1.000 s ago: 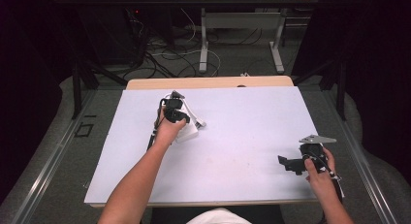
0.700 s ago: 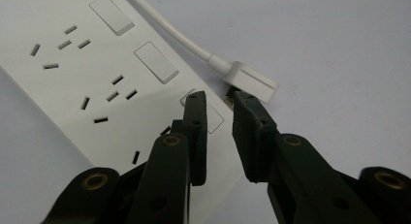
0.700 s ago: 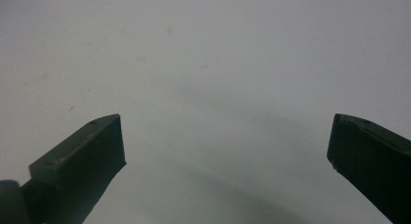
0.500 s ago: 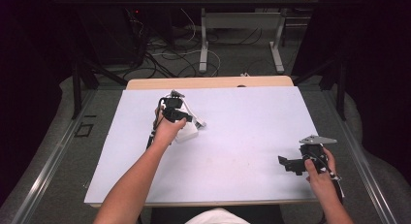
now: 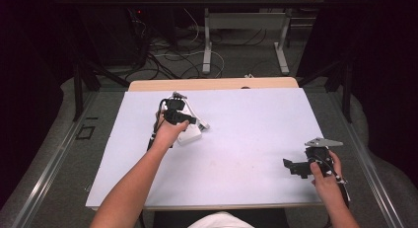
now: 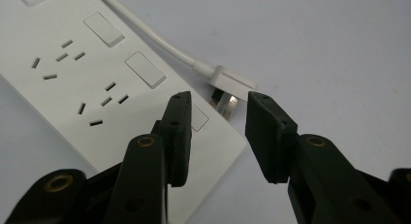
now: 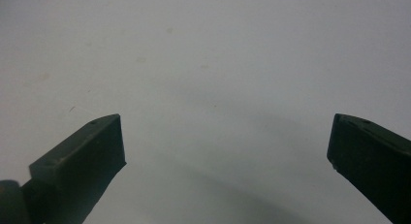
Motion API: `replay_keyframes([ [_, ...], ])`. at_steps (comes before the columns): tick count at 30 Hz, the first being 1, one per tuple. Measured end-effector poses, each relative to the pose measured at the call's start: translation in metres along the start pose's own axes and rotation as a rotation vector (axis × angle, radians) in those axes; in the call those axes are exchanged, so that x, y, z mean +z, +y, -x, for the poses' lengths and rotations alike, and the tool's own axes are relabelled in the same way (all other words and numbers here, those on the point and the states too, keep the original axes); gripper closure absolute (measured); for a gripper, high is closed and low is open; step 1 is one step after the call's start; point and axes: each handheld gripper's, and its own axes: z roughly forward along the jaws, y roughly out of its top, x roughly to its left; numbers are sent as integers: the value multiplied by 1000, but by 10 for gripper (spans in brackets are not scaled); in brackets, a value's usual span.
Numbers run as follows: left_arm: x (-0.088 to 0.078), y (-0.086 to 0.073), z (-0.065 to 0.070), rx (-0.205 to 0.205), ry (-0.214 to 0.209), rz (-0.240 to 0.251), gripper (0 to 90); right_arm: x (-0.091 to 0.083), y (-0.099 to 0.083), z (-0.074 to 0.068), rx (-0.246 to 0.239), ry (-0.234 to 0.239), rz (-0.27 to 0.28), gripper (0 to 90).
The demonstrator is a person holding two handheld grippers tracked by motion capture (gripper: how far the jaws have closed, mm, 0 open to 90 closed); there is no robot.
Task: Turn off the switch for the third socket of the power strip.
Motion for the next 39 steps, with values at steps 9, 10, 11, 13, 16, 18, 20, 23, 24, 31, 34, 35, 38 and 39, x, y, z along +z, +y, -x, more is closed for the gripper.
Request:
replay_keyframes([
  [9, -8, -2, 2, 25, 3, 16, 555, -1, 0, 0, 9, -3, 2, 0],
  [10, -9, -2, 3, 31, 13, 19, 552, -1, 0, 0, 10, -3, 2, 0],
  [11, -10, -3, 3, 34, 11, 20, 546, -1, 0, 0, 9, -4, 2, 0],
  [13, -12, -4, 3, 39, 11, 21, 534, -1, 0, 0, 6, -3, 4, 0],
  [16, -17, -6, 3, 60, 12, 29, 520, -2, 0, 1, 2, -7, 5, 0],
  [18, -20, -7, 3, 67, 13, 40, 509, -2, 0, 1, 1, -8, 5, 0],
  [20, -24, -8, 4, 65, 11, 45, 497, -2, 0, 1, 1, -8, 5, 0],
  [23, -29, -11, 4, 78, 12, 52, 476, -2, 0, 0, 5, -6, 6, 0],
  [24, -30, -12, 4, 78, 13, 55, 470, -3, 0, 0, 4, -6, 7, 0],
  [31, -43, -20, 2, 88, 32, 85, 431, -3, 0, 0, 2, -9, 7, 0],
  [34, -49, -23, -1, 95, 32, 96, 427, -3, 0, 0, 5, -8, 7, 0],
  [35, -51, -24, -1, 98, 30, 98, 425, -3, 0, 0, 4, -7, 7, 0],
  [38, -56, -28, -4, 95, 36, 106, 416, -3, 0, 0, 5, -8, 6, 0],
  [39, -57, -30, -4, 89, 38, 108, 413, -3, 0, 0, 5, -13, 9, 0],
])
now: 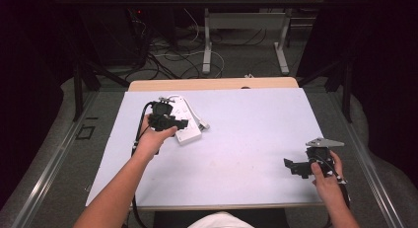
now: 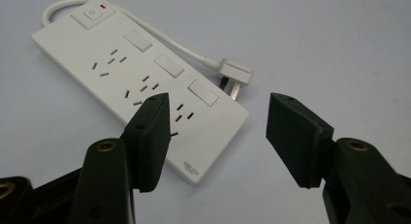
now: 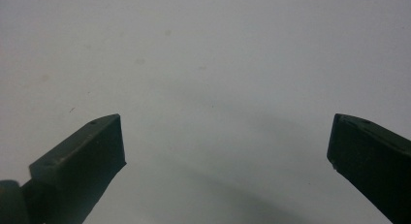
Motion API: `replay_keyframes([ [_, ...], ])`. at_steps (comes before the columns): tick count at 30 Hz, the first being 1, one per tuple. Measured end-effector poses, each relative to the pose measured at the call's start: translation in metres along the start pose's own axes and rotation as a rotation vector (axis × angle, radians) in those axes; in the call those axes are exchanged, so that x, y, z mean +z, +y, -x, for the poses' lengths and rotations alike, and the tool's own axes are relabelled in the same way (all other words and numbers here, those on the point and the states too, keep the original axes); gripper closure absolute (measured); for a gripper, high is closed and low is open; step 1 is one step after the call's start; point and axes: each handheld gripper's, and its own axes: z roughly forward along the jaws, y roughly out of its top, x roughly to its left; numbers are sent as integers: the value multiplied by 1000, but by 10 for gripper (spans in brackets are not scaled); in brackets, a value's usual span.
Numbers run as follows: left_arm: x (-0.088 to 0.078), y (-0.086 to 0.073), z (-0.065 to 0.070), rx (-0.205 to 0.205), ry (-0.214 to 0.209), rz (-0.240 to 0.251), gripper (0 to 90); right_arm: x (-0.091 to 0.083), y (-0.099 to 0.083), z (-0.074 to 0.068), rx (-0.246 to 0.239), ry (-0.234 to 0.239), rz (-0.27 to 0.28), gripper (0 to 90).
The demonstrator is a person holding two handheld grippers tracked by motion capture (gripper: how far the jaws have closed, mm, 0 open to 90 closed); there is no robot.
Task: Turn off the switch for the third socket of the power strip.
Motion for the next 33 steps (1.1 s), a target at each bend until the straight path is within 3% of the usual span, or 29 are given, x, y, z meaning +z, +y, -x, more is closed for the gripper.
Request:
replay_keyframes([
  [8, -15, -14, -12, -26, -19, 11, 393, 0, 0, 0, -1, 4, -2, 0],
  [15, -30, -26, -22, -40, 6, 40, 377, 0, 0, 0, -2, 4, 2, 0],
  [20, -37, -34, -27, -41, 31, 46, 320, -1, 0, -1, -3, 2, 0, 0],
  [33, -47, -58, -40, -67, 35, 43, 157, -1, 0, -1, 0, 5, 1, 0],
])
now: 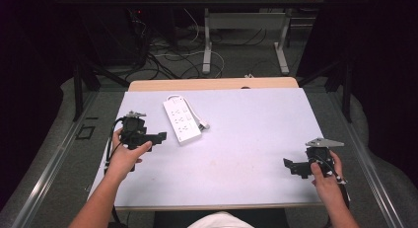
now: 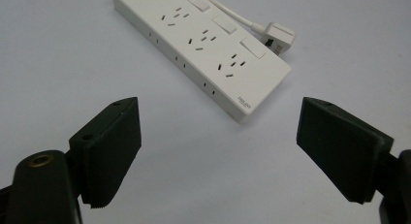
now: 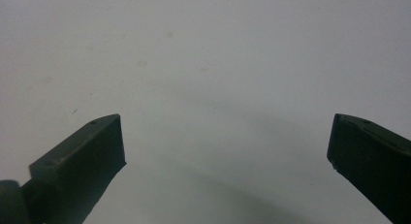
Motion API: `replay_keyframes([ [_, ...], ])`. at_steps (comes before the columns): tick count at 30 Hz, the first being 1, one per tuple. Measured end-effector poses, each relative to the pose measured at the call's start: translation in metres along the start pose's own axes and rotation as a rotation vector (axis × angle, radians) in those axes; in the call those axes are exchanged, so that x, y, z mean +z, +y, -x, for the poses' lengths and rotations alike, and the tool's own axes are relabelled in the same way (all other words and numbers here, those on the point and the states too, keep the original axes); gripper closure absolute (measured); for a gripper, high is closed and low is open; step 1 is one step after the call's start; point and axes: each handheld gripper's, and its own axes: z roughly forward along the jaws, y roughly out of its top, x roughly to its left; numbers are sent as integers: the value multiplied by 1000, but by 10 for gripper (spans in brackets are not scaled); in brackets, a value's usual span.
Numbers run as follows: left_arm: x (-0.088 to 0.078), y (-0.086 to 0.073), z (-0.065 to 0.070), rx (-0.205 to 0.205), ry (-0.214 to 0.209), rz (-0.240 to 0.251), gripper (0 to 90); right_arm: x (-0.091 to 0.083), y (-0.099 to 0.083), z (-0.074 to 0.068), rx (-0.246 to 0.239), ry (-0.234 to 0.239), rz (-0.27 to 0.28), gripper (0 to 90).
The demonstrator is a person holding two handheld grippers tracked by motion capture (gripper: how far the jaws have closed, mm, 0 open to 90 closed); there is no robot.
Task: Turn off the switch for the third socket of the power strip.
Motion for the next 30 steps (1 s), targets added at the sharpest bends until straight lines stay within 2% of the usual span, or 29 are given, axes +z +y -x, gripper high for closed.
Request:
replay_keyframes([
  [3, -2, -5, -4, -9, 4, 18, 120, 0, 0, 0, 1, 0, 1, 0],
  [4, -4, -5, -5, -9, -3, 6, 107, 0, 0, 0, 1, 0, 2, 0],
  [7, -5, -10, -8, -16, -1, 22, 65, 0, 0, 0, -1, -2, 2, 0],
  [8, -6, -12, -9, -16, -7, 10, 56, 0, 0, 0, -1, -2, 2, 0],
  [10, -6, -15, -11, -21, 5, 24, 40, 0, 0, 0, -1, -3, 1, 0],
  [11, -7, -17, -12, -22, 1, 11, 36, 0, 0, 0, 1, -3, 2, 0],
  [14, -7, -23, -16, -27, 8, 16, 7, 0, 0, 0, 0, -3, 1, 0],
  [21, -6, -38, -27, -77, 17, 33, 3, -1, 0, 1, 1, -6, 7, 0],
  [28, -5, -53, -38, -101, 42, 43, 3, 0, 0, 1, 0, -4, 5, 0],
  [30, -6, -56, -42, -94, 55, 37, 3, 0, 0, 1, 0, -5, 4, 0],
])
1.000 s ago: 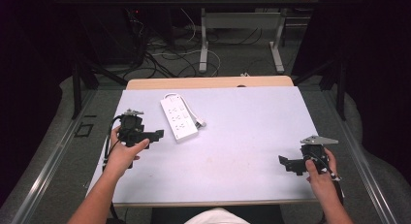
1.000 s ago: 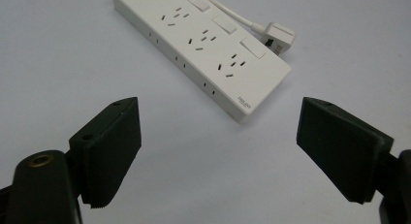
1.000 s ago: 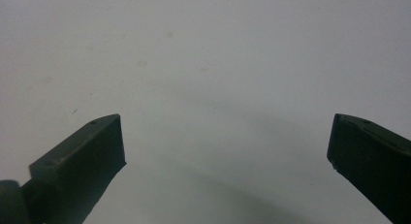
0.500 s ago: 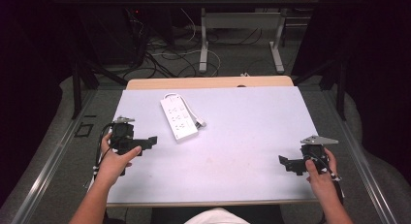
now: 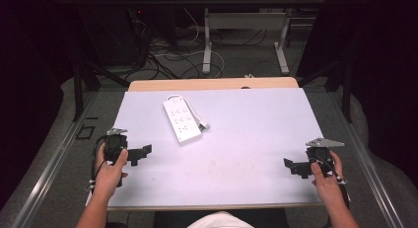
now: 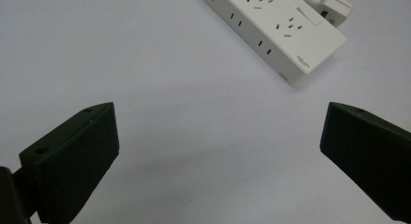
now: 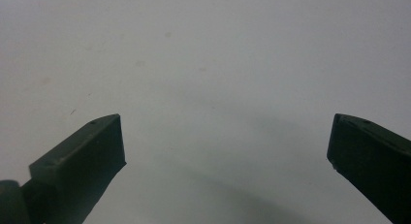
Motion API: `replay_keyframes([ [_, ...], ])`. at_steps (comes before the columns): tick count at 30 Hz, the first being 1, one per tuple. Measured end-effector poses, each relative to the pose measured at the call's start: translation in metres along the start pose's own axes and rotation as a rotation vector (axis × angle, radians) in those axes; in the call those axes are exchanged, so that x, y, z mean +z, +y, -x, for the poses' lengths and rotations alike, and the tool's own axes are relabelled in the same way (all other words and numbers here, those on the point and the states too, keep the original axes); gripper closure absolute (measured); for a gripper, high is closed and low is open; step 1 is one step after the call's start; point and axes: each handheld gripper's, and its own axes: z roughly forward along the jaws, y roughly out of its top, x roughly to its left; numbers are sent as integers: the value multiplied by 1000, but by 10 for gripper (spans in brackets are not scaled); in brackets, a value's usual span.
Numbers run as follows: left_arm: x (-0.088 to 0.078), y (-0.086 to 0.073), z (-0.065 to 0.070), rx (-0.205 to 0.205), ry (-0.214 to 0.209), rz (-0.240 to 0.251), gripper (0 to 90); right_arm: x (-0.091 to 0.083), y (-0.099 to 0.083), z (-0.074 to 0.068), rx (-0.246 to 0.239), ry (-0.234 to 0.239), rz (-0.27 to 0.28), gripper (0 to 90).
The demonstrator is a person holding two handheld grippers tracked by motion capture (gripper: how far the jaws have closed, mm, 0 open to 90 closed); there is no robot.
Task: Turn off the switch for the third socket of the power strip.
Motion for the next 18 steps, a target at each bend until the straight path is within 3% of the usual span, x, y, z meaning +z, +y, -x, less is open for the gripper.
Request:
replay_keyframes([
  [11, 2, -17, -17, -31, 56, 21, 4, 0, -1, 0, 5, 0, -7, 0],
  [18, 5, -25, -26, -54, 54, 29, 3, 1, -2, 2, 5, 0, -5, 0],
])
